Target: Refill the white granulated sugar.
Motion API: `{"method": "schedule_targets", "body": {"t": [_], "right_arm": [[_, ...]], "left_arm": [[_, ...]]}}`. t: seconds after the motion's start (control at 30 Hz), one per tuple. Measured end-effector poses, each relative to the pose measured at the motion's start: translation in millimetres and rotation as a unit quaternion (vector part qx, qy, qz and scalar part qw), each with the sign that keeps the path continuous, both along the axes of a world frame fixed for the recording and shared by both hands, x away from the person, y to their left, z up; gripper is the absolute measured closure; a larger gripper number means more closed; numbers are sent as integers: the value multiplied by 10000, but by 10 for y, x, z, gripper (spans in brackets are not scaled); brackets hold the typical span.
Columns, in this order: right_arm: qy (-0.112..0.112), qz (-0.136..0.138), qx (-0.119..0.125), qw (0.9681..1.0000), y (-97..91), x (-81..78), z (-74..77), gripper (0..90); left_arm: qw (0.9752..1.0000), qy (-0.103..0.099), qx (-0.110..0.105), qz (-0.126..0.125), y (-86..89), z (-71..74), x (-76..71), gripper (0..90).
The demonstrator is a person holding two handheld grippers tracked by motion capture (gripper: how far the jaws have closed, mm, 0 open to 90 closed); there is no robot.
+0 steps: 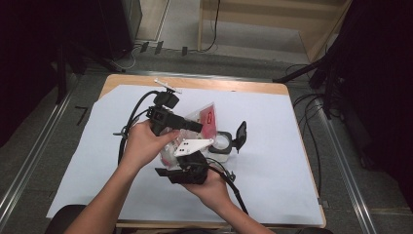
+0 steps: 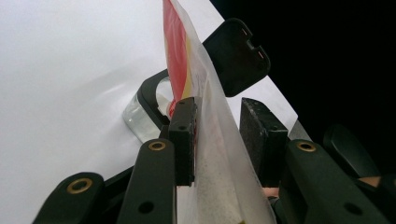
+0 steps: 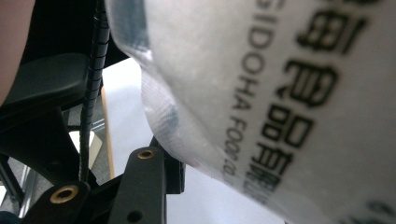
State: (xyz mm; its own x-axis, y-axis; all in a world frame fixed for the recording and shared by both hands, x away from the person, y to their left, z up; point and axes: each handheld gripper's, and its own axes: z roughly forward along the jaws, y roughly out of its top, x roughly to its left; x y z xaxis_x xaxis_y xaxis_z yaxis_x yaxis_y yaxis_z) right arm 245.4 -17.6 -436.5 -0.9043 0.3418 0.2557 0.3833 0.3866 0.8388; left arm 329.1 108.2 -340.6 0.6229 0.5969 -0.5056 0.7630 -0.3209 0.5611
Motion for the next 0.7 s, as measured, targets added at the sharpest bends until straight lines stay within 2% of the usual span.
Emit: {"method": "schedule_targets", "body": {"t": [0.7], "right_arm": [[10,-17,-15,10000,-9,-7,-2,633]], "left_arm": [[10000,-15,21,-7,-16,6,-14,672]]}}
